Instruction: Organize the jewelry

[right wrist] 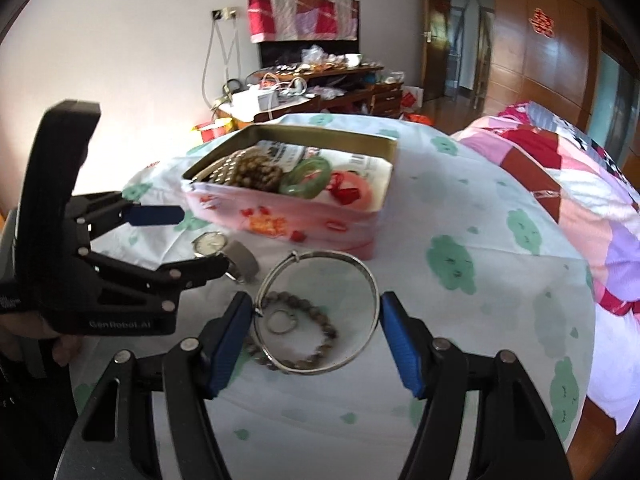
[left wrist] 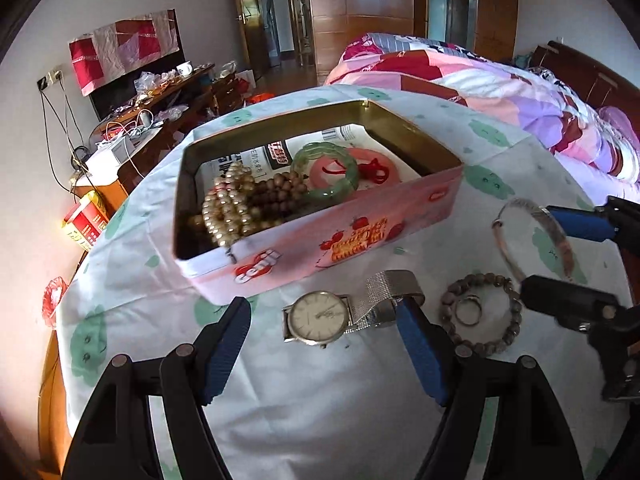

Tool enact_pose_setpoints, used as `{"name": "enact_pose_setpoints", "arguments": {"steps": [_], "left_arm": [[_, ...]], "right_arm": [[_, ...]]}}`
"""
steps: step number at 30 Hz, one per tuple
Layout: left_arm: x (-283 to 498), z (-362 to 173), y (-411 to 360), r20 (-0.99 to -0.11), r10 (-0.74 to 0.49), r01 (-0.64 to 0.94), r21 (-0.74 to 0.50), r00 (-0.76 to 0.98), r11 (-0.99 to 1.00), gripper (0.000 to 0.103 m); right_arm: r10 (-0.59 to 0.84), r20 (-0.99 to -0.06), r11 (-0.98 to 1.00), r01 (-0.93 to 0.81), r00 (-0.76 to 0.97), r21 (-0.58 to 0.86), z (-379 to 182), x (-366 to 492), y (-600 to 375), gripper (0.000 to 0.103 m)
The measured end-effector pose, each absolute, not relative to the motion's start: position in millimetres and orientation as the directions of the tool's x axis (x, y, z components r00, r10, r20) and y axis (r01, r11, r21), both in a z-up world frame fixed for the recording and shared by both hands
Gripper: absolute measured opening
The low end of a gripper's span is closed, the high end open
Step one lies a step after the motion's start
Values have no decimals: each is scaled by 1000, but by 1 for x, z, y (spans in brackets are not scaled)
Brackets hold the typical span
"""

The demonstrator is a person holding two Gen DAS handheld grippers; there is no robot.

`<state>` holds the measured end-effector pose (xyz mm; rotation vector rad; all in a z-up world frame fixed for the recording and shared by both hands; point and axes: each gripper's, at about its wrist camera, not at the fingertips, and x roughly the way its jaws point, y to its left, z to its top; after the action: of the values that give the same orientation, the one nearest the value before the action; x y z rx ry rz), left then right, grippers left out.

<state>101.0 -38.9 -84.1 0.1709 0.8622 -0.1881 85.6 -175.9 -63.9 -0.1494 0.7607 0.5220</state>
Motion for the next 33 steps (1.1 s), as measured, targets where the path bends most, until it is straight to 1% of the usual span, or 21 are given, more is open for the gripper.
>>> {"name": "enact_pose_setpoints", "arguments": {"steps": [2,4,5,7,8,9,11,17,24,29,33], "left_arm": [[107,-88,-42,-778,-71,227,93,624,970,75],[111,-88,-42,-782,-88,235,77,617,969,75],[113,-88,-42,-786,-96,237,66,611,969,71],[115,-86,-42,-784,-115,240,45,610,970,36],[114,-85,-43,-777,-108,239,57,620,969,31],[114,-84,-43,-777,-129,252,39,616,967,8],[111,-80,-41,-767,-152,249,11,623,968,1],[94,-56,-30,-713,-198,248,-35,673,968,0],[89,-9,-16,-631,-228,246,-61,742,967,0],[109,12,-9,-594,-199,226,-30,779,974,0],[133,10,-6,-602,-171,204,-13,780,979,0]], "right_arm": [[400,-689,868,-492,605,72,-64,88,-181,68],[401,-685,870,-486,608,77,-66,88,-183,68],[402,-684,871,-485,608,80,-66,89,-185,68],[407,-682,870,-485,607,88,-68,89,-186,68],[409,-680,870,-484,608,90,-68,89,-187,68],[411,-677,870,-484,610,92,-67,89,-187,68],[416,-670,870,-483,616,96,-66,89,-189,68],[422,-636,879,-465,646,110,-56,89,-196,68],[429,-615,875,-473,661,102,-41,98,-193,68],[441,-589,869,-486,677,91,-27,116,-185,68],[457,-566,864,-493,686,101,-19,137,-178,68]]}}
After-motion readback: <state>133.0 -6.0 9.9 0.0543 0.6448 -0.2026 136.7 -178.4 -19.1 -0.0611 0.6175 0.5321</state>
